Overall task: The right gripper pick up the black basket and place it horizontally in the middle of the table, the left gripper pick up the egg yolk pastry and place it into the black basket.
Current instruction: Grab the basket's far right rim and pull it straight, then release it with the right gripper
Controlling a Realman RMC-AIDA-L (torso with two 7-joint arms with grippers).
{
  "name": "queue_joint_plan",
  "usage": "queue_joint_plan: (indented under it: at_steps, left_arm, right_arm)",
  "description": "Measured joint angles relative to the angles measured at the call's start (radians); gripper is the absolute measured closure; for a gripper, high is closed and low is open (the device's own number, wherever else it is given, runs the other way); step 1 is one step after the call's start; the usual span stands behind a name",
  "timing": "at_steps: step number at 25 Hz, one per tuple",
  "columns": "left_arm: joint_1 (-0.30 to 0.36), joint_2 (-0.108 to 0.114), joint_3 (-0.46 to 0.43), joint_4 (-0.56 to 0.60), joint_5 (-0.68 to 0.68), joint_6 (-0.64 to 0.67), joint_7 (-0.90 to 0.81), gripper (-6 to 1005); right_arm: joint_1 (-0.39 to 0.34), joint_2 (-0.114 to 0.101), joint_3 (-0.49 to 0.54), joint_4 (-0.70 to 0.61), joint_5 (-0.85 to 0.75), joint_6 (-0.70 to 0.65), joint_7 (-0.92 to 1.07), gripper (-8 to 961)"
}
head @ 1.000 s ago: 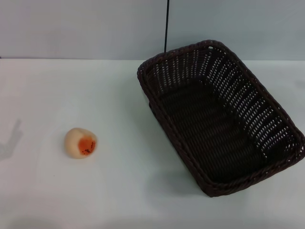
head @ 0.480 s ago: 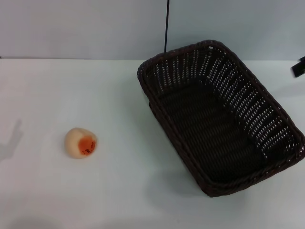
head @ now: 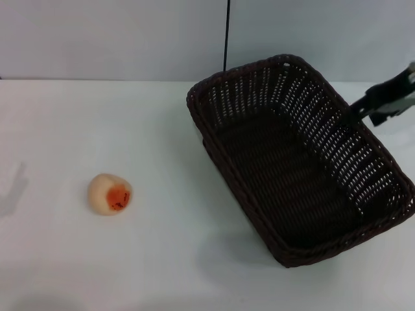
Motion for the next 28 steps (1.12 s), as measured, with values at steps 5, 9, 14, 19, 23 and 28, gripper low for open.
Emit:
queue_joint_plan:
  at_steps: [5,9,14,19,23,28]
  left_arm:
    - [0.000,0.001,0.000,0.000,0.000,-0.001,0.000,203]
    - [0.000,0.002,-0.004,0.000,0.000,-0.001,-0.004,203]
    - [0.000,0.001,-0.013,0.000,0.000,0.003,-0.015,204]
    - [-0.004,0.001,-0.026,-0.001,0.000,-0.002,-0.026,204]
    - [-0.006,0.001,-0.026,-0.006,0.000,-0.002,-0.026,204]
    - [0.002,0.001,-0.026,-0.009,0.000,0.001,-0.026,203]
  right_arm:
    - [0.008,0.044,-0.019,0.047,-0.085,0.097,0.009,193]
    - [0.000,0.062,-0.018,0.057,-0.079,0.169,0.009,197]
    - [0.000,0.066,-0.019,0.123,-0.061,0.240,0.000,202]
    - [0.005,0.066,-0.019,0.151,-0.062,0.267,-0.004,337]
    - [-0.012,0.067,-0.031,0.096,-0.063,0.253,-0.008,499]
    - [-0.015,0.083,-0.036,0.052,-0.055,0.237,-0.075,705]
